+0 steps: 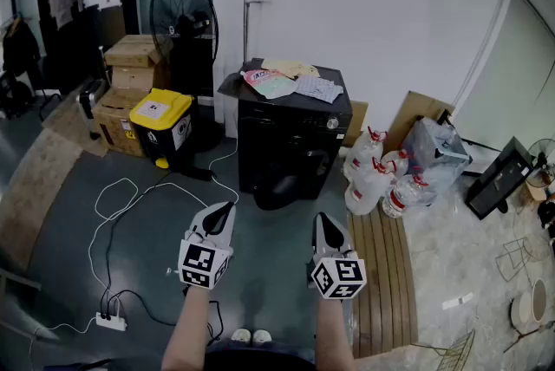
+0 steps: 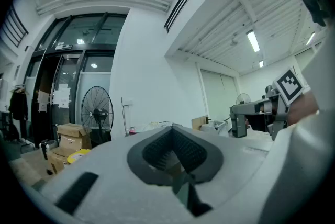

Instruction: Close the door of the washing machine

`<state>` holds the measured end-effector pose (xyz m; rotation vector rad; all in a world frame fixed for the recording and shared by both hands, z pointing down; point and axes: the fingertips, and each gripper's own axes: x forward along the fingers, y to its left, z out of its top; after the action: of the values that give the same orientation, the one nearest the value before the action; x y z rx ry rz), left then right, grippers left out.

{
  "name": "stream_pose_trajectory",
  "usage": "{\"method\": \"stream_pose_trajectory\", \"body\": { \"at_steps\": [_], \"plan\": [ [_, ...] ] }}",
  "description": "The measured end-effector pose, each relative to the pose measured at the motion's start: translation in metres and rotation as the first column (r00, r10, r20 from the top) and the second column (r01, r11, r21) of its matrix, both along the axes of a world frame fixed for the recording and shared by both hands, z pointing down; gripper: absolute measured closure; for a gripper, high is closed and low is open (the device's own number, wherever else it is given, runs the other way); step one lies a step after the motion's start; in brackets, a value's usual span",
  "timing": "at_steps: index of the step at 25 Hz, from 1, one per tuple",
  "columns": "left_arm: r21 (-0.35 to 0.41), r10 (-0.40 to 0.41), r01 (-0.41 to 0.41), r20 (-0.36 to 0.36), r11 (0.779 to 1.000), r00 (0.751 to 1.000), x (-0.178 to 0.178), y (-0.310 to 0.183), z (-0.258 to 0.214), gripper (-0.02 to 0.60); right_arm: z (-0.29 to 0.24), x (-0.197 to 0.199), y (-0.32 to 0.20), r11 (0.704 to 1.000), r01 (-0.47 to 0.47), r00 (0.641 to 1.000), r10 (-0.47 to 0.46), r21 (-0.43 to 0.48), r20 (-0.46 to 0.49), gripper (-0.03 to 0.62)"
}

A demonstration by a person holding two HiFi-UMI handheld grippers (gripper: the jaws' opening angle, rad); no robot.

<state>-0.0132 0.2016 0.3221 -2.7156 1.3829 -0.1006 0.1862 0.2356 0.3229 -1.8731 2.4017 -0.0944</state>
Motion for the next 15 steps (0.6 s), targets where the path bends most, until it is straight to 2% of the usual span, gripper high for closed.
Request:
{"method": "stream_pose_trajectory", "body": {
  "at_steps": [15],
  "plan": [
    [-0.007, -0.004, 0.004, 0.011, 1.000, 1.000, 0.0007, 0.0032, 0.0042, 0.581, 0.0049, 0.0003, 0.0027, 1.000, 0.011, 1.000, -0.010, -0.005, 0.022, 0.586]
  ]
}}
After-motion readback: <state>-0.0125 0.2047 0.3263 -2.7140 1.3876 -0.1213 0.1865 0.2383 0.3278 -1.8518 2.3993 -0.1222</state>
